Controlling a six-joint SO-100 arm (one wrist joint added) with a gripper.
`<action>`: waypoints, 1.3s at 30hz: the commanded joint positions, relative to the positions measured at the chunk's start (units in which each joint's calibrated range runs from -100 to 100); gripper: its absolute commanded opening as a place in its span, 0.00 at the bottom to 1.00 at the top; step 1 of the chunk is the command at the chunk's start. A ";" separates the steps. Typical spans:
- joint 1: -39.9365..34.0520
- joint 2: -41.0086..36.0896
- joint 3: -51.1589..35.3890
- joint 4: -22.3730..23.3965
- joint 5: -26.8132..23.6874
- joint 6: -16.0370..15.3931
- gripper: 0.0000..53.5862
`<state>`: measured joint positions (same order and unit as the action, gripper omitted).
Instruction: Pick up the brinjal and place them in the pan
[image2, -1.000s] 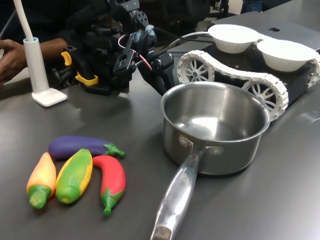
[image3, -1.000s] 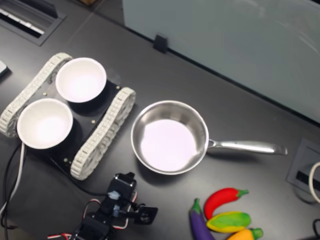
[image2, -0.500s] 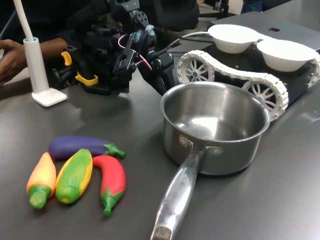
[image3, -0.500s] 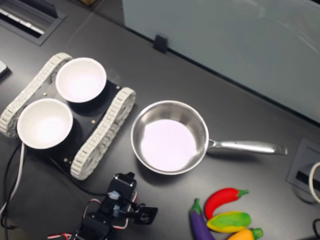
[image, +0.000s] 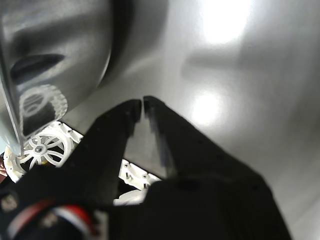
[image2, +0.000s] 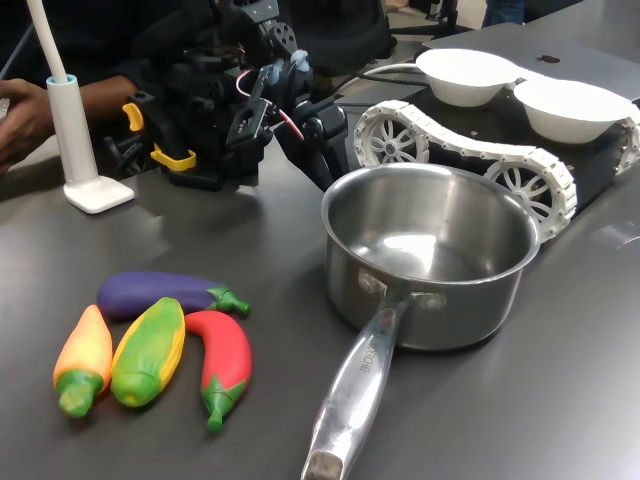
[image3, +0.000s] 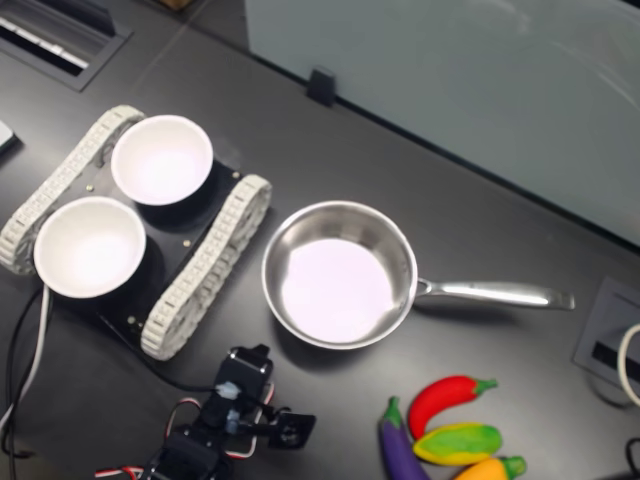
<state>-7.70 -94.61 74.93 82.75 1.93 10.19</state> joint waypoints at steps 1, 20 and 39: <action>-0.90 -0.83 -0.83 -0.74 0.39 -0.70 0.00; -0.90 -0.83 -0.83 -0.74 0.39 -0.70 0.00; -5.37 -0.83 -0.65 -0.57 2.69 -0.44 0.00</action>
<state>-15.07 -94.61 74.93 82.75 5.35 9.83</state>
